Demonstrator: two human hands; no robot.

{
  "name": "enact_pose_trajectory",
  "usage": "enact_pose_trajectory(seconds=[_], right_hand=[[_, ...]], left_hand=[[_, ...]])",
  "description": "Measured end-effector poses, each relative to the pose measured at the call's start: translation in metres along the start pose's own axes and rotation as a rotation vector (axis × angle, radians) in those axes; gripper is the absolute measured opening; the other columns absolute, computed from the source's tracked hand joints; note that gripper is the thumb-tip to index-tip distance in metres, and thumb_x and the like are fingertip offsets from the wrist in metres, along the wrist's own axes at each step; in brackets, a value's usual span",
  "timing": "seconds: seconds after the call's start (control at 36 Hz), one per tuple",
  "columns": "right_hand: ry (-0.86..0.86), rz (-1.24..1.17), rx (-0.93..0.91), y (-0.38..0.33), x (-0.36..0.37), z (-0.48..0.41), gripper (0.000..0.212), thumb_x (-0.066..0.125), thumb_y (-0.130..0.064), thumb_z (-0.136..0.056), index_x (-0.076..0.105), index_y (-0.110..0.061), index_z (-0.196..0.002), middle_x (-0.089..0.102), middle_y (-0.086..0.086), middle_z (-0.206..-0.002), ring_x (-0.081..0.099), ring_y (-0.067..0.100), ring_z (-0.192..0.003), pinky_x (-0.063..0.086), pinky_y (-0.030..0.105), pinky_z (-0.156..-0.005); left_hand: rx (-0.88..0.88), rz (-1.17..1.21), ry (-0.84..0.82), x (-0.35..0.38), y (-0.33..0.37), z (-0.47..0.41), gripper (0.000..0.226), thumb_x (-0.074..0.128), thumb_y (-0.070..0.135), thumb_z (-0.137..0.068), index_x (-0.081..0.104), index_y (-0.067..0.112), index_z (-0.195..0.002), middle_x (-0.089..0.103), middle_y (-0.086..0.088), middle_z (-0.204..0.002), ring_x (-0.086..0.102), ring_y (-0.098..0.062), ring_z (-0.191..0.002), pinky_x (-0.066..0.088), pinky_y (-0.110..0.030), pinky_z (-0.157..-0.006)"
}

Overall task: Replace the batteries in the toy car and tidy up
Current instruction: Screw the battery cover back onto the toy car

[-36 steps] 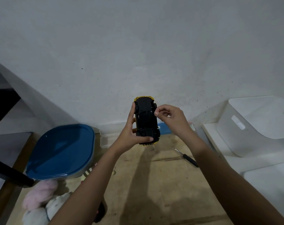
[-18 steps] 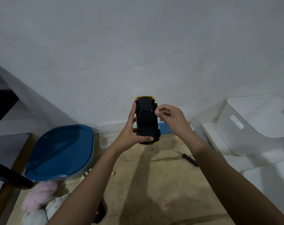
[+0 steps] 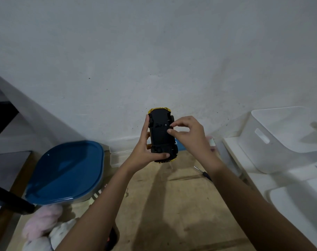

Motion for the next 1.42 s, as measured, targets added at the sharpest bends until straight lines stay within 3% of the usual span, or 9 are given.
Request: enact_pose_trajectory(seconds=[0.06,0.17,0.28,0.39,0.47,0.64,0.83,1.14,1.42], right_hand=[[-0.011,-0.119,0.067,0.002,0.003,0.004,0.017,0.076,-0.014,-0.075,0.064,-0.025,-0.08,0.063,0.003,-0.105,0.062,0.013,-0.096,0.051,0.019,-0.077],[-0.049,-0.317,0.162,0.0,0.008,0.01,0.018,0.072,-0.006,-0.077,0.062,-0.02,-0.082,0.069,0.009,-0.091,0.07,0.015,-0.08,0.053,0.015,-0.057],[-0.003,-0.317,0.158,-0.001,0.008,0.01,0.021,0.073,-0.006,-0.076,0.061,-0.023,-0.077,0.07,0.009,-0.094,0.07,0.02,-0.085,0.052,0.014,-0.056],[0.023,-0.274,0.165,0.005,0.011,0.009,0.022,0.076,-0.01,-0.073,0.061,-0.026,-0.075,0.069,0.007,-0.1,0.068,0.024,-0.09,0.058,0.035,-0.072],[0.036,-0.248,0.173,0.006,0.012,0.009,0.022,0.076,-0.009,-0.073,0.06,-0.025,-0.075,0.069,0.004,-0.099,0.068,0.025,-0.09,0.058,0.038,-0.074],[0.039,-0.344,0.231,0.01,0.012,0.009,0.035,0.076,-0.003,-0.073,0.052,-0.012,-0.096,0.06,0.0,-0.099,0.065,0.017,-0.081,0.053,0.014,-0.057],[-0.115,-0.481,0.482,0.035,0.03,0.006,0.029,0.074,-0.002,-0.074,0.061,-0.009,-0.099,0.068,0.015,-0.108,0.065,0.028,-0.099,0.052,0.043,-0.093],[-0.306,-0.348,0.425,0.043,0.047,0.015,0.036,0.073,-0.002,-0.075,0.06,-0.015,-0.105,0.063,0.005,-0.108,0.059,0.02,-0.107,0.05,0.036,-0.092],[-0.211,-0.309,0.495,0.06,0.059,0.012,0.035,0.075,0.004,-0.069,0.061,-0.003,-0.1,0.068,0.012,-0.095,0.066,0.025,-0.087,0.055,0.043,-0.085]], left_hand=[[0.018,-0.01,0.006,0.0,0.002,0.0,0.124,0.078,-0.001,-0.071,-0.007,0.056,-0.14,0.03,0.008,-0.143,0.055,0.004,-0.111,0.053,-0.022,-0.082],[0.035,-0.033,0.038,0.0,0.004,0.003,0.119,0.078,0.005,-0.073,-0.005,0.064,-0.136,0.035,0.023,-0.133,0.059,-0.015,-0.114,0.053,-0.037,-0.091],[0.039,0.085,0.097,0.004,0.009,0.003,0.087,0.059,0.016,-0.091,-0.001,0.06,-0.137,0.038,0.025,-0.133,0.058,0.002,-0.11,0.052,-0.022,-0.087],[0.038,0.133,0.144,0.006,0.013,0.001,0.062,0.036,0.017,-0.101,0.002,0.056,-0.136,0.039,0.025,-0.133,0.054,0.012,-0.109,0.049,-0.012,-0.082],[0.05,0.097,0.141,0.008,0.013,0.001,0.062,0.033,0.014,-0.102,-0.003,0.049,-0.139,0.036,0.033,-0.126,0.052,0.017,-0.107,0.047,-0.008,-0.081],[0.052,0.05,0.146,0.007,0.01,0.002,0.063,0.035,0.014,-0.101,-0.001,0.049,-0.14,0.036,0.037,-0.128,0.05,0.015,-0.112,0.048,-0.012,-0.087],[0.045,0.023,0.145,0.008,0.006,0.002,0.062,0.034,0.015,-0.102,0.0,0.048,-0.142,0.035,0.041,-0.127,0.051,0.013,-0.112,0.049,-0.023,-0.095],[-0.043,0.061,0.179,-0.002,-0.024,-0.001,0.063,0.035,0.016,-0.101,-0.003,0.041,-0.145,0.036,0.029,-0.13,0.051,0.021,-0.104,0.049,-0.009,-0.079],[-0.097,-0.079,0.113,-0.009,-0.04,-0.01,0.064,0.035,0.018,-0.102,-0.006,0.042,-0.144,0.026,0.014,-0.147,0.041,0.018,-0.116,0.042,-0.007,-0.091]])
Point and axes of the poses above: each hand's wrist, its own z-axis away from the middle knuckle, its own x-axis out of the palm, y = z × x, the point moved 7 cm from there along -z, towards the middle knuckle
